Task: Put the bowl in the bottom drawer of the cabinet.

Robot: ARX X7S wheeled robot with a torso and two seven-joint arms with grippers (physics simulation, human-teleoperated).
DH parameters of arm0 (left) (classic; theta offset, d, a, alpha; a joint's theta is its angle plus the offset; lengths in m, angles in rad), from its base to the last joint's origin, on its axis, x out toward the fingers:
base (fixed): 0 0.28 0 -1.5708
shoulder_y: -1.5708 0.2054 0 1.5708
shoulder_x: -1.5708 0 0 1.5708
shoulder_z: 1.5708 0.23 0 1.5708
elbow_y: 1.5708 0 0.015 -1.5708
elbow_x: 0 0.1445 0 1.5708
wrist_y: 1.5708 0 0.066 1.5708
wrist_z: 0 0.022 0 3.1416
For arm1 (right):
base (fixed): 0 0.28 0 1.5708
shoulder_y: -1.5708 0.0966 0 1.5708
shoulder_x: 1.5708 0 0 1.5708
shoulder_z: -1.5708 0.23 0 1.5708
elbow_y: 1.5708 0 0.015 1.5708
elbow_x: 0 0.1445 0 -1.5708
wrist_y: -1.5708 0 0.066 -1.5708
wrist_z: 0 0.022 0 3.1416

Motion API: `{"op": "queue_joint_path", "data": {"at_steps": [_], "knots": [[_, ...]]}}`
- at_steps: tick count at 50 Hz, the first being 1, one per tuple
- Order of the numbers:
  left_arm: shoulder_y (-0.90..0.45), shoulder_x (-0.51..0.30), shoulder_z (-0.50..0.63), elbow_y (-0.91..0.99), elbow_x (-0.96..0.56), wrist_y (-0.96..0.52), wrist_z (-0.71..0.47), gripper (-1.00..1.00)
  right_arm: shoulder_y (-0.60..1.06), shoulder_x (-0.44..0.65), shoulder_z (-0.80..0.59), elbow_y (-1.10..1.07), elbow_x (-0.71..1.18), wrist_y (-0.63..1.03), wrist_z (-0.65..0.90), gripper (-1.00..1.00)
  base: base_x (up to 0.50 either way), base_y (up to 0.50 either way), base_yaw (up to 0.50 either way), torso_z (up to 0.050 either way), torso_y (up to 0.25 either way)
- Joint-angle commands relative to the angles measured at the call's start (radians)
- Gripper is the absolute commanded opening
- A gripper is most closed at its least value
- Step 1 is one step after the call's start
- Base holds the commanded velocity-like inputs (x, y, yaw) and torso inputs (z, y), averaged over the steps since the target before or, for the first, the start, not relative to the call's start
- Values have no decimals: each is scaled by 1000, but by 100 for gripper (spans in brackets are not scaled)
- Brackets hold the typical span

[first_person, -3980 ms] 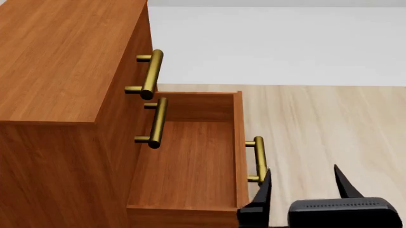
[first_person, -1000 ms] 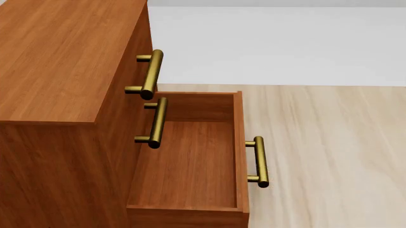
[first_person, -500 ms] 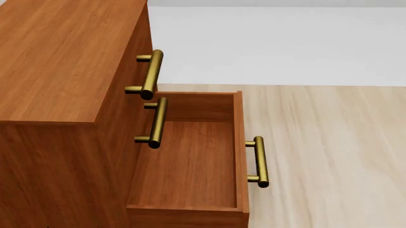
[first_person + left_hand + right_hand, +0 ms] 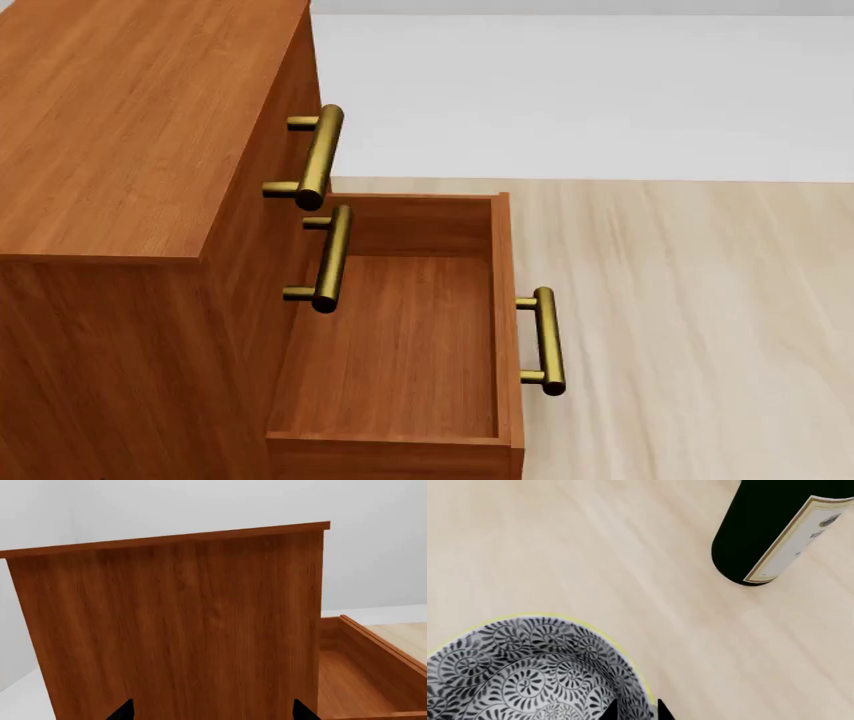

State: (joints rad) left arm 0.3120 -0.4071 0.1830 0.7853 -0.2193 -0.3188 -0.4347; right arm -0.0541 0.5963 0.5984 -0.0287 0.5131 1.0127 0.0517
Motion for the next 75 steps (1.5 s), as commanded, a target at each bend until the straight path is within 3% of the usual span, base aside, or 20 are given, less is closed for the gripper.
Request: {"op": "queue_joint_path", "data": {"at_steps": [1, 21, 41, 62, 75], "knots": [[-1, -2, 4, -6, 0, 4, -2, 100, -2, -22, -7, -4, 0, -30, -53, -100, 0, 0, 3, 0, 0], [4, -7, 7, -6, -1, 9, -9, 100, 67, -51, 141, -189, 128, 60, -8, -100, 1, 0, 1, 0, 0], [6, -11, 7, -11, -7, 18, -14, 100, 277, -85, 282, -428, 280, 192, 157, -100, 0, 0, 0, 0, 0], [5, -16, 9, -6, -12, 15, -22, 100, 616, -77, 223, -532, 416, 342, 351, -100, 0, 0, 0, 0, 0], [5, -19, 8, -8, -18, 17, -24, 100, 724, -75, 65, -394, 335, 241, 341, -100, 0, 0, 0, 0, 0]]}}
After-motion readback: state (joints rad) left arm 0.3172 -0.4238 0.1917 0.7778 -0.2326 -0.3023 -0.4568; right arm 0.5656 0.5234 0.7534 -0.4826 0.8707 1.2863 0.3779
